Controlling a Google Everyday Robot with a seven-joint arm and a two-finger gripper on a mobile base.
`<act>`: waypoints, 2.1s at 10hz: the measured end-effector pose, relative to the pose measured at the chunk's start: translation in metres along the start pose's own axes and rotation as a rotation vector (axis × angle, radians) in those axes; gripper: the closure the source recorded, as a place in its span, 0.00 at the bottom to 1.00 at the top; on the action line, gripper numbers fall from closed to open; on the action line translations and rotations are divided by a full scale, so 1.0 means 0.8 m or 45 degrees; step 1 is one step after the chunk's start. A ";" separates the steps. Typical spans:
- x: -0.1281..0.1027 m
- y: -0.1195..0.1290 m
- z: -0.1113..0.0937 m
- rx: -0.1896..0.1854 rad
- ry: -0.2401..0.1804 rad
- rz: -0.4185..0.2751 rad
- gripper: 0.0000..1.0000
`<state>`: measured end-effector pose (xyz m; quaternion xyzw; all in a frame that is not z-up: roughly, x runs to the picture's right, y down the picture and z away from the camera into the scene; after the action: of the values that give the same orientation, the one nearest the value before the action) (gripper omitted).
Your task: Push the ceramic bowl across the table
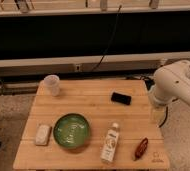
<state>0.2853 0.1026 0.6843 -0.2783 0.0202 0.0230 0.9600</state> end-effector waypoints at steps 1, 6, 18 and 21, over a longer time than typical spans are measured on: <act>0.000 0.000 0.000 0.000 0.000 0.000 0.20; 0.000 0.000 0.000 0.000 0.000 0.000 0.20; -0.046 -0.004 0.001 0.016 0.025 -0.054 0.20; -0.067 -0.007 0.002 0.034 0.050 -0.097 0.20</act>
<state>0.2321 0.0966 0.6911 -0.2664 0.0287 -0.0195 0.9632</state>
